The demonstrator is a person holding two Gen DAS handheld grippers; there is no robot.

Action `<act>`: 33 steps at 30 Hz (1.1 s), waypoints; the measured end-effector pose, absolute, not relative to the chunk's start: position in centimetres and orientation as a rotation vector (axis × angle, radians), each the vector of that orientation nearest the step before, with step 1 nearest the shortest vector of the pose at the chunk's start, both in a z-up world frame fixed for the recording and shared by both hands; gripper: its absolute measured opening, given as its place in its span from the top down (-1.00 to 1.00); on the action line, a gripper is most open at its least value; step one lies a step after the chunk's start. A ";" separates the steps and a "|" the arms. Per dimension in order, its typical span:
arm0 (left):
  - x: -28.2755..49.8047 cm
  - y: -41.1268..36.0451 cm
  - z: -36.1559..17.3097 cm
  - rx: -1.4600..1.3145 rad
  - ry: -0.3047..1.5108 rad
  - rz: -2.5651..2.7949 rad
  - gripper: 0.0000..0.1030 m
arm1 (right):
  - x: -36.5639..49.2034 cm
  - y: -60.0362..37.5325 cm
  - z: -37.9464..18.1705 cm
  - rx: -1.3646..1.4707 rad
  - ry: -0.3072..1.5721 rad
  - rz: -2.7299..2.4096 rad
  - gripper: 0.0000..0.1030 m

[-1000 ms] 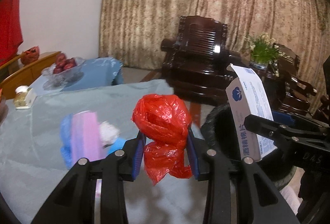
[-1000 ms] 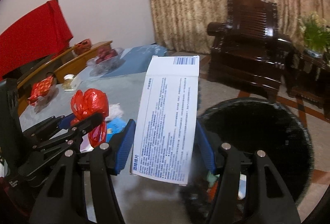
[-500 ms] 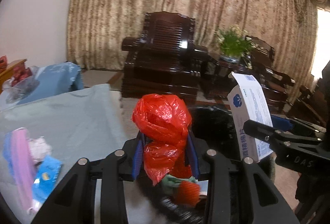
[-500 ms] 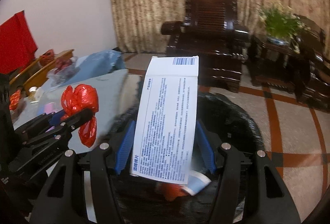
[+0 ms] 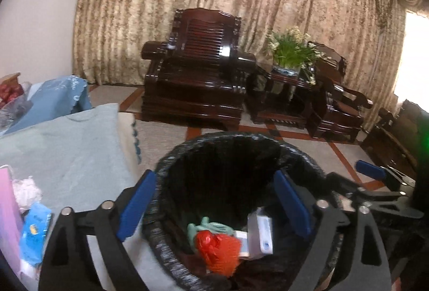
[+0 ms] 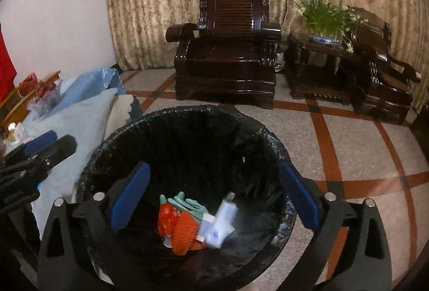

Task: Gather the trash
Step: 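Carry the red bag and white box over the black bin and open both grippers, then move both open grippers back over the remaining table items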

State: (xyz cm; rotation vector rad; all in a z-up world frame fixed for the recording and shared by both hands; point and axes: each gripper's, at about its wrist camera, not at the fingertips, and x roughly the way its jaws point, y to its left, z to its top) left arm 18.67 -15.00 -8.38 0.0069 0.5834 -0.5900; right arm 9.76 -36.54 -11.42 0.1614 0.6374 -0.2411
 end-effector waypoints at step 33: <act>14.2 16.8 -11.0 0.001 0.551 0.022 -0.88 | 16.2 -6.6 -11.8 0.058 0.650 0.245 -0.87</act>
